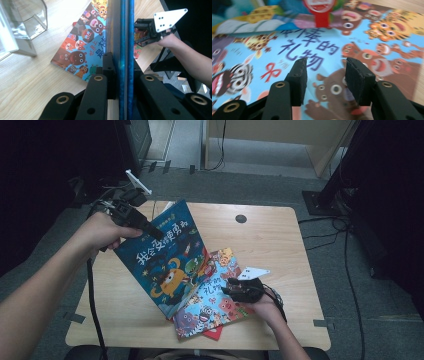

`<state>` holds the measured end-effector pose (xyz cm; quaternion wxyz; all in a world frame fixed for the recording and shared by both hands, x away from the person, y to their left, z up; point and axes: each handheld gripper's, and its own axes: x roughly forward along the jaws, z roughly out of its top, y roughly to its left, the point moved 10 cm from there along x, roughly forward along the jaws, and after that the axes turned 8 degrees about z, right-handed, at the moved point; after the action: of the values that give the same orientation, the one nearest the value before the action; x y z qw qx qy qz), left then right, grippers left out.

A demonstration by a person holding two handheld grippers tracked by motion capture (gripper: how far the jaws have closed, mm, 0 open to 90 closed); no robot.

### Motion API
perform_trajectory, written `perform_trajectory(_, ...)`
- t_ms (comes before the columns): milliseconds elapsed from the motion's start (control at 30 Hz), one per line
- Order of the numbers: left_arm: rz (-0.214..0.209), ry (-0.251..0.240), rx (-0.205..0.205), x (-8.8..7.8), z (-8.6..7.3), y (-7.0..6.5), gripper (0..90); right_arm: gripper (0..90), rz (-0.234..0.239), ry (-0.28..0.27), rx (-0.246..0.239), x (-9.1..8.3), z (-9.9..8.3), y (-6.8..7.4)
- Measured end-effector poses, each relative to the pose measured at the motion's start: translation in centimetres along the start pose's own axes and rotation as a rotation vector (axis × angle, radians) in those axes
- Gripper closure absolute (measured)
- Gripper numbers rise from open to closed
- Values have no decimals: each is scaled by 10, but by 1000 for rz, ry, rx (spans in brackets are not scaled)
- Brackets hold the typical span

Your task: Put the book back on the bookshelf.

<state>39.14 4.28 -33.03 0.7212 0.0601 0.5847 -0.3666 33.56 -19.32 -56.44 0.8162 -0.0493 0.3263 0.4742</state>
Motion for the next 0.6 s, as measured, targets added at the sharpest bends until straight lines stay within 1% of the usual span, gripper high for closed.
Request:
perform_trajectory(67,-8,0,-10,-6,-3,1,829,494,-19,-9,31,-1,1,-6)
perform_trajectory(100,-5,0,-16,-8,-4,2,830,479,-29,-8,36,-1,2,-8)
perform_trajectory(133,-4,-3,-22,-10,-5,3,830,476,-40,-9,33,-1,4,-9)
perform_trajectory(200,5,-3,-29,-14,-8,5,830,461,-41,-12,28,0,6,-10)
perform_trajectory(267,17,-5,-37,-18,-12,8,829,450,-47,3,14,3,6,-10)
perform_trajectory(333,19,-10,-55,-21,-15,12,826,437,-52,18,-7,6,7,-10)
perform_trajectory(433,25,-18,-70,-27,-22,17,819,412,-59,22,-8,8,8,-10)
perform_trajectory(500,25,-18,-82,-30,-27,20,820,397,-66,26,-22,9,8,-9)
perform_trajectory(533,27,-23,-94,-32,-30,23,822,381,-70,33,-37,10,8,-8)
perform_trajectory(567,27,-24,-96,-33,-31,24,824,367,-75,41,-50,11,8,-7)
perform_trajectory(600,29,-27,-103,-34,-33,26,825,361,-75,45,-56,11,7,-7)
